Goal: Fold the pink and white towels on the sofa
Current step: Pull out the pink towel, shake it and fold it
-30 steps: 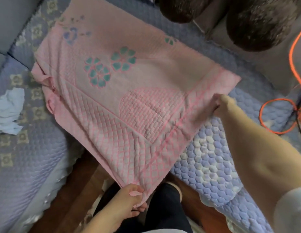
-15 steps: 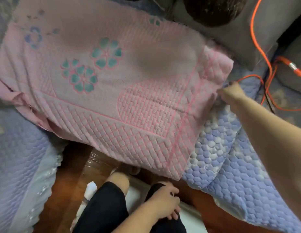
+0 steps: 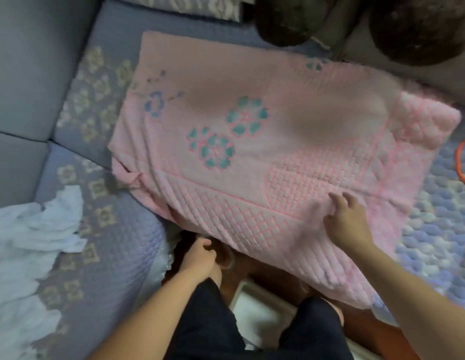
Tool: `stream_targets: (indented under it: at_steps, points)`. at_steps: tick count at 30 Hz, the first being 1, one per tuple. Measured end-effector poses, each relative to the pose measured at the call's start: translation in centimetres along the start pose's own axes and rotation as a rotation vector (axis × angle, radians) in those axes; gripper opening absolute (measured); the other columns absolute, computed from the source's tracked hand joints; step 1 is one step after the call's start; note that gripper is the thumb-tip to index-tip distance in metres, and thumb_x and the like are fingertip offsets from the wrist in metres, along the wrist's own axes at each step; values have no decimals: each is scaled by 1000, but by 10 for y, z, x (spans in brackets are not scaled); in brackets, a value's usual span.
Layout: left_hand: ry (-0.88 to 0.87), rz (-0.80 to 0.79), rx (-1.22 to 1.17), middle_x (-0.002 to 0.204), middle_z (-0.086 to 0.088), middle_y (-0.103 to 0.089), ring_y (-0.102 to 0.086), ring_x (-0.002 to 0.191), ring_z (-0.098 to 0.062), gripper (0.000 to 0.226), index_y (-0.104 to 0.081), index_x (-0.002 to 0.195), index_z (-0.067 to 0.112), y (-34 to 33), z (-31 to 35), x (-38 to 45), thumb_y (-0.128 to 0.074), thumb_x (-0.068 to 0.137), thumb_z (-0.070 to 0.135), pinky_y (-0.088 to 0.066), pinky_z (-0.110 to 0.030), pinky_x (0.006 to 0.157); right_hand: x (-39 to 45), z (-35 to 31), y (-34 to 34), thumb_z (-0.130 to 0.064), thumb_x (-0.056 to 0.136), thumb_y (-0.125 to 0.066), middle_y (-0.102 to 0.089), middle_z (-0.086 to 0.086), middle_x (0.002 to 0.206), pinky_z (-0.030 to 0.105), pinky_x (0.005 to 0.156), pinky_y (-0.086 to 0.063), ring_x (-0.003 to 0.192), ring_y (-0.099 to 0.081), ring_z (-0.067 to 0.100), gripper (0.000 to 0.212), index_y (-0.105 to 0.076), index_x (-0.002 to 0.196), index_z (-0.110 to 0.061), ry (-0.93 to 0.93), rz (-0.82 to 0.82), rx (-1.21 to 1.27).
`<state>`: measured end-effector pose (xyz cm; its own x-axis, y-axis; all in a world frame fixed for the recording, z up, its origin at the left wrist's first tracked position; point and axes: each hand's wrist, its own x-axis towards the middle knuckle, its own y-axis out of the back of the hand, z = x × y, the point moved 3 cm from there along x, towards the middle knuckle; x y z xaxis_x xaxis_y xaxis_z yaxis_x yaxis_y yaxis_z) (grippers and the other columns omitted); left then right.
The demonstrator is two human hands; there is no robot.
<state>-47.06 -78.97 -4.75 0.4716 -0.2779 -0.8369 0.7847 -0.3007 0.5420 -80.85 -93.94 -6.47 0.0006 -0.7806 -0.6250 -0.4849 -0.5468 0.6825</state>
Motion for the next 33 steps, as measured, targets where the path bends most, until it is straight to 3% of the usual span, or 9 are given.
stream_targets:
  at_steps: [6,9,11,14,16,21,25,29,33]
  points:
    - [239,76,-653,87,-10,-63,-61,66,-23,22,-63,92,12,158,-46,98,-59,97,33,-52,-28,53,-17,-135,-59,-8,94,-59,-45,18,147,46,104,-46,126,-54,38,49,-52,143,-11,81,-125,-71]
    - [198,173,-831,97,-12,-65,-66,82,-29,54,-61,110,12,234,-43,175,-63,86,60,-56,-36,64,-9,-204,-108,-2,91,-62,-55,21,135,44,98,-50,112,-63,39,42,-61,133,-7,18,-95,-47]
    - [182,71,-872,112,-12,-64,-66,91,-27,87,-50,127,17,262,-32,224,-73,62,70,-59,-43,74,0,-253,-147,3,88,-63,-60,22,125,41,94,-49,101,-66,39,39,-65,126,-5,-32,-47,-14]
    - [108,-36,-694,129,-17,-63,-66,100,-27,86,-40,143,8,281,-27,268,-81,73,36,-58,-47,88,3,-330,-211,0,88,-62,-61,21,123,36,94,-46,103,-64,37,38,-67,125,-5,-75,-65,13]
    - [135,32,-472,139,-17,-56,-63,117,-31,67,-40,146,0,302,-49,291,-69,87,12,-60,-38,78,0,-376,-246,-7,91,-62,-57,18,128,33,97,-43,112,-60,35,37,-66,128,-8,-72,-106,28]
    - [26,-20,48,117,-17,-67,-67,98,-33,23,-64,112,11,388,-148,334,-54,96,24,-56,-36,81,2,-432,-271,-18,96,-54,-51,7,137,38,97,-49,118,-57,29,36,-61,131,-23,-62,-84,9]
    - [44,-105,592,124,-16,-63,-61,114,-33,30,-62,124,7,408,-208,356,-47,101,21,-51,-39,94,12,-440,-285,-16,94,-49,-59,6,128,33,87,-47,112,-57,27,37,-62,127,-22,-83,-186,-218]
    - [-261,240,102,108,-12,-64,-62,103,-37,22,-57,105,18,377,-179,350,-55,91,34,-50,-41,81,21,-478,-310,-17,92,-50,-60,1,108,38,79,-52,98,-60,27,24,-63,112,-21,143,-74,-274]
    - [-224,230,102,123,-14,-51,-48,118,-36,52,-58,112,13,333,-145,344,-62,86,58,-44,-43,91,33,-531,-344,-24,89,-59,-48,3,122,43,87,-51,111,-49,28,40,-50,128,-20,397,25,-352]
